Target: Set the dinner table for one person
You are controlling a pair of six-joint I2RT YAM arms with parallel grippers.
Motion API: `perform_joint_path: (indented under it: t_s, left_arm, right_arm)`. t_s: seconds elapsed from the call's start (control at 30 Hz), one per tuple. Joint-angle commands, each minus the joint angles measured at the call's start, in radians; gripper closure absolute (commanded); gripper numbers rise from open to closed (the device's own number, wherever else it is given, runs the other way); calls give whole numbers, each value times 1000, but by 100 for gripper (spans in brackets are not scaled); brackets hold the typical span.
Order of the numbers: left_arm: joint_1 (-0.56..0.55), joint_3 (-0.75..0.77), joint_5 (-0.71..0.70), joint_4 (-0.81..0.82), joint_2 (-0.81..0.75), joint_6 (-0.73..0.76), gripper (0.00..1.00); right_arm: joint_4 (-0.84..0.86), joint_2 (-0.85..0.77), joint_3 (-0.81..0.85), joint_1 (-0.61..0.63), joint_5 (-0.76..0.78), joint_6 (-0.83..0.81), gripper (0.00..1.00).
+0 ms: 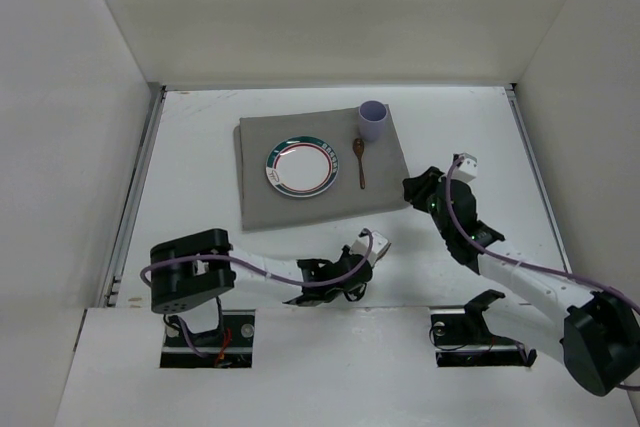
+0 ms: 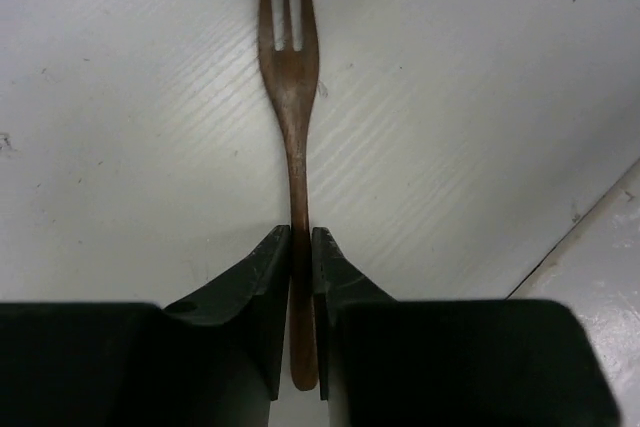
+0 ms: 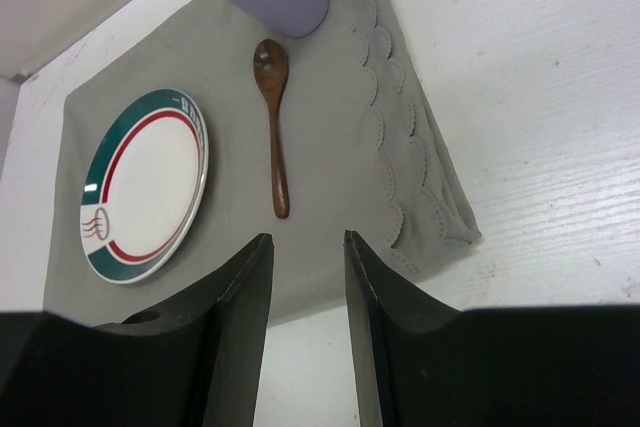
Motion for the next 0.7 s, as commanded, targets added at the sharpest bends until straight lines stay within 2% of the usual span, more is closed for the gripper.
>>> perform_joint_path:
  t_s: [0.0, 0.13, 0.23, 0.4, 0.57, 0.67]
  left_arm:
    - [-16, 13, -119, -29, -56, 13, 92]
    - [45, -14, -262, -117, -232, 7, 94]
    - [163, -48, -299, -193, -363, -6, 94]
    - [505, -83, -256, -271, -522, -75, 94]
    - [769, -71, -134, -242, -475, -63, 93]
    - [846, -39, -49, -237, -391, -53, 93]
  right_arm:
    - [52, -32, 0, 1, -6, -3, 60]
    - [57, -42, -12, -11, -11, 7, 60]
    - [57, -44, -6, -3, -20, 7, 60]
    - [72, 2, 2, -3, -38, 10, 60]
    - [93, 39, 6, 7, -44, 10, 60]
    - [95, 65, 19, 27, -55, 7, 60]
